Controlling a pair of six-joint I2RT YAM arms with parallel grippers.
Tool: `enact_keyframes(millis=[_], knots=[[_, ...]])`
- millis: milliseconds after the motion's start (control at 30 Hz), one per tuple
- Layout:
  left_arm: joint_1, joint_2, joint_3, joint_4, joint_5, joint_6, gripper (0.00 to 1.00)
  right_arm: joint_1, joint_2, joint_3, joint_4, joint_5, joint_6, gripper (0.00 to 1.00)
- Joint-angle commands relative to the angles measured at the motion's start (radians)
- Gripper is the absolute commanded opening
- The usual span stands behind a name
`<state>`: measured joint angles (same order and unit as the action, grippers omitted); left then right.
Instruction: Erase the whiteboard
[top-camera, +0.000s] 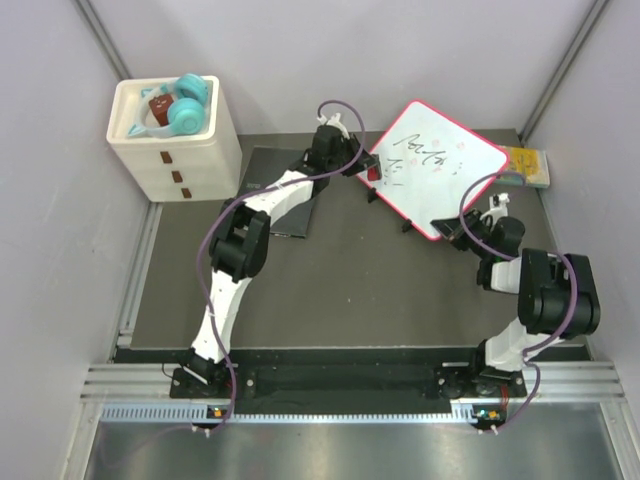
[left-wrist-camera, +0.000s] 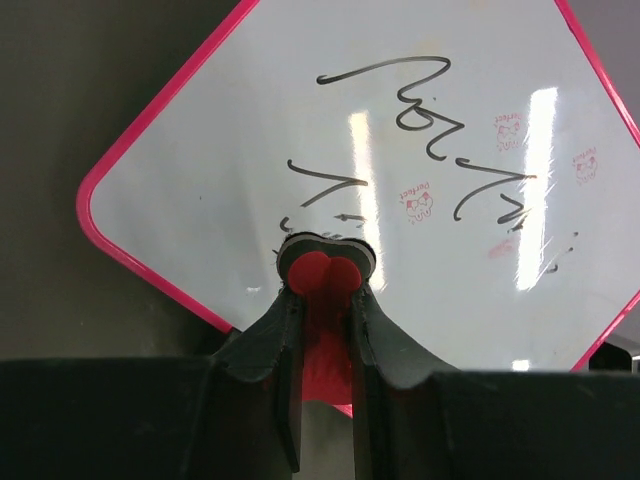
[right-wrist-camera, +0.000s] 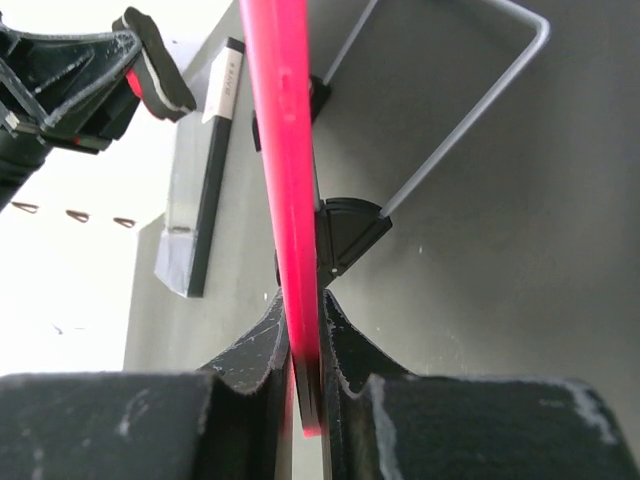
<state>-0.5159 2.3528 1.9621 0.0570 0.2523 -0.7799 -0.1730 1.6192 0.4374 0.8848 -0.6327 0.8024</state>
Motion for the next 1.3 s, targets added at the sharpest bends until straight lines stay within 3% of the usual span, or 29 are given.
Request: enact_keyframes(millis=[0,300,567,667,800,967,1267], knots=[[0.001,0.019,0.041,0.075,-0.013,-0.019,0.00,0.030,-0.024,-0.038,-0.297,0.064,-0.068,0.00],[0.001,0.022,0.072,0.072,-0.030,-0.004,0.00,0.124,-0.117,-0.143,-0.351,0.145,-0.025,0.00],[-0.003,0.036,0.103,0.060,-0.033,0.022,0.00,0.168,-0.110,-0.259,-0.178,0.202,0.043,0.00],[-0.019,0.068,0.159,-0.006,-0.057,0.111,0.00,0.168,-0.120,-0.244,-0.210,0.212,0.035,0.00],[-0.082,0.144,0.318,-0.127,-0.036,0.370,0.00,0.199,-0.127,-0.239,-0.234,0.217,0.017,0.00],[-0.136,0.195,0.348,-0.155,0.037,0.611,0.00,0.211,-0.134,-0.235,-0.262,0.217,-0.002,0.00],[-0.150,0.313,0.426,-0.108,0.275,0.631,0.00,0.240,-0.165,-0.247,-0.312,0.249,-0.008,0.00]])
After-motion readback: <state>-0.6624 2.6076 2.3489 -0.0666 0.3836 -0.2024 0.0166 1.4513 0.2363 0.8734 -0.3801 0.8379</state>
